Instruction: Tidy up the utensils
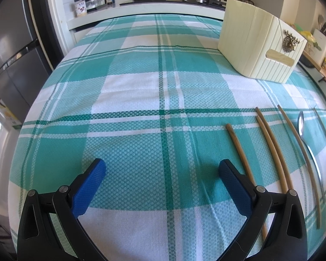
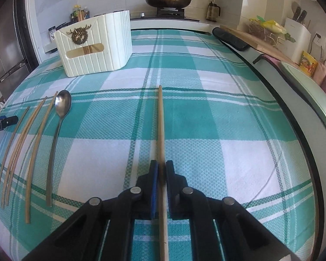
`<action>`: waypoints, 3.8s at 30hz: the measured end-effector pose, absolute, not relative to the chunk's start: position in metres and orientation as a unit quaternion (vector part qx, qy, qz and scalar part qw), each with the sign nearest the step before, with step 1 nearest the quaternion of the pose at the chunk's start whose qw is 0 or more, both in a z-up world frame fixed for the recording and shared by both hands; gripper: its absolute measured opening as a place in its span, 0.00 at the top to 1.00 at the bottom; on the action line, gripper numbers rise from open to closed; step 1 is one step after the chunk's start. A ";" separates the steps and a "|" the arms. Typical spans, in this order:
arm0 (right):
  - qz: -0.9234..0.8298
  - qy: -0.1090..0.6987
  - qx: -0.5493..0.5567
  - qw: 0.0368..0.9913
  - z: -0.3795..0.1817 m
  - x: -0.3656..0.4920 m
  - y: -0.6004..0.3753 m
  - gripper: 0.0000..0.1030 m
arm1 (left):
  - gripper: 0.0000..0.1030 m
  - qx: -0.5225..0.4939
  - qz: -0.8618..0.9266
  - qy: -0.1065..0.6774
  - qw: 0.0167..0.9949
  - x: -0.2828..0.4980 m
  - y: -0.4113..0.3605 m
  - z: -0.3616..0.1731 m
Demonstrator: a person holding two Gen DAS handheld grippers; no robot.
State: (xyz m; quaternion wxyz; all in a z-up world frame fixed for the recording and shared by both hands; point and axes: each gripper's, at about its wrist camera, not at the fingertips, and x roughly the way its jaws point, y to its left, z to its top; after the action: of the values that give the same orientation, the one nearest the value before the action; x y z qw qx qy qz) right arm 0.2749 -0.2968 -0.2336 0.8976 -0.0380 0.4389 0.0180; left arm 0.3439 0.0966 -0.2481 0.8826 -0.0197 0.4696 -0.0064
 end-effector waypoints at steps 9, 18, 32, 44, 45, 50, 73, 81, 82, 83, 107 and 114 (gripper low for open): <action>0.021 0.431 -0.033 0.901 -0.234 0.273 -0.298 0.92 | 0.01 -0.077 -0.078 0.437 0.893 0.281 0.052 -0.211; 0.034 0.451 -0.040 0.891 -0.231 0.272 -0.298 0.60 | 0.01 0.003 -0.026 0.487 0.873 0.267 0.044 -0.241; 0.108 0.541 -0.088 0.829 -0.227 0.291 -0.303 0.54 | 0.00 0.030 -0.060 0.528 0.847 0.286 0.065 -0.245; 0.114 0.587 -0.087 0.797 -0.225 0.340 -0.299 0.54 | 0.00 0.064 -0.095 0.589 0.800 0.349 0.054 -0.245; 0.113 0.586 -0.086 0.798 -0.225 0.348 -0.296 0.54 | 0.00 0.066 -0.093 0.594 0.797 0.355 0.053 -0.245; 0.103 0.580 -0.088 0.803 -0.228 0.385 -0.283 0.66 | 0.24 0.063 -0.093 0.595 0.796 0.377 0.044 -0.237; 0.199 0.355 0.027 0.913 -0.074 0.275 -0.290 0.94 | 0.96 -0.042 -0.183 0.356 0.915 0.266 0.067 -0.074; 0.201 0.280 0.028 0.938 -0.046 0.252 -0.279 0.94 | 0.96 -0.068 -0.201 0.291 0.933 0.247 0.075 -0.031; 0.202 0.270 0.024 0.941 -0.041 0.250 -0.276 0.94 | 0.96 -0.071 -0.203 0.285 0.934 0.247 0.075 -0.027; 0.205 0.260 0.022 0.943 -0.035 0.251 -0.274 0.94 | 0.96 -0.075 -0.204 0.280 0.935 0.246 0.077 -0.022; 0.221 0.177 -0.027 0.959 0.050 0.348 -0.238 0.94 | 0.96 -0.109 -0.209 0.170 0.957 0.340 0.082 0.091; 0.217 0.111 -0.021 0.969 0.070 0.399 -0.220 0.94 | 0.96 -0.102 -0.167 0.148 0.969 0.411 0.062 0.091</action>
State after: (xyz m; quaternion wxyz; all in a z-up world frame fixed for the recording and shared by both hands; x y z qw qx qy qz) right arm 0.3992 -0.2204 0.0699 0.9695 -0.0211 0.1114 0.2173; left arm 0.4105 0.0619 0.0905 0.9693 -0.1025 0.1480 -0.1675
